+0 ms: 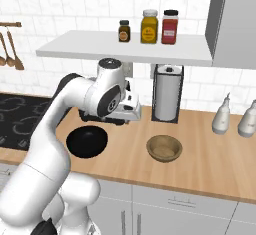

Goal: Pick up the bowls on the counter and stack them on top of one another in the open cabinet. Place the smaller bowl on top of the larger bowl.

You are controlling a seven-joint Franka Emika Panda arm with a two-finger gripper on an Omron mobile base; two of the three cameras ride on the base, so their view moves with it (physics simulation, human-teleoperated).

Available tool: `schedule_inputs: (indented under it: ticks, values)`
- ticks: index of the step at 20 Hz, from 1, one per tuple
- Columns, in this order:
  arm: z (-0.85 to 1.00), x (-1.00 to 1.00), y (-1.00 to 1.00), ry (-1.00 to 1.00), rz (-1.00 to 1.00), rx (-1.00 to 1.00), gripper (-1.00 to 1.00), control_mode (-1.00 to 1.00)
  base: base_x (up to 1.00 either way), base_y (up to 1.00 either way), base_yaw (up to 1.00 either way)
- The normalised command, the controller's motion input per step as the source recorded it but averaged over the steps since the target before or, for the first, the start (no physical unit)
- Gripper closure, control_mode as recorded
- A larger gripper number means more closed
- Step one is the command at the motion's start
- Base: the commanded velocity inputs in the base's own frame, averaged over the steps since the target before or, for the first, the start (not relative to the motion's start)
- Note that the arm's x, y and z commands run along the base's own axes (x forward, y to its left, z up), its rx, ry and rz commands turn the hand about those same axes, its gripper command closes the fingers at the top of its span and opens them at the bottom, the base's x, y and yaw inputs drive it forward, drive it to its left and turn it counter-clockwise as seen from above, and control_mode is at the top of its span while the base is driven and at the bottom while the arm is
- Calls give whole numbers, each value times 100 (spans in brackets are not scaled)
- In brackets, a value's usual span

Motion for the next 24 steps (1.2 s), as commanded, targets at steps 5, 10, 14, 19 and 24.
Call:
schedule_inputs:
  ticks: [5,10,14,19,24]
  values:
    - [-44,10,-81,0,-4,2,-100,-100,0,0,0]
    - [-45,20,-76,9,-11,0,-100,-100,0,0,0]
    - [-27,15,-85,13,-4,4,-100,-100,0,0,0]
    - [-9,29,-61,15,-4,5,-100,-100,0,0,0]
    - [-8,22,-62,6,-1,10,-100,-100,0,0,0]
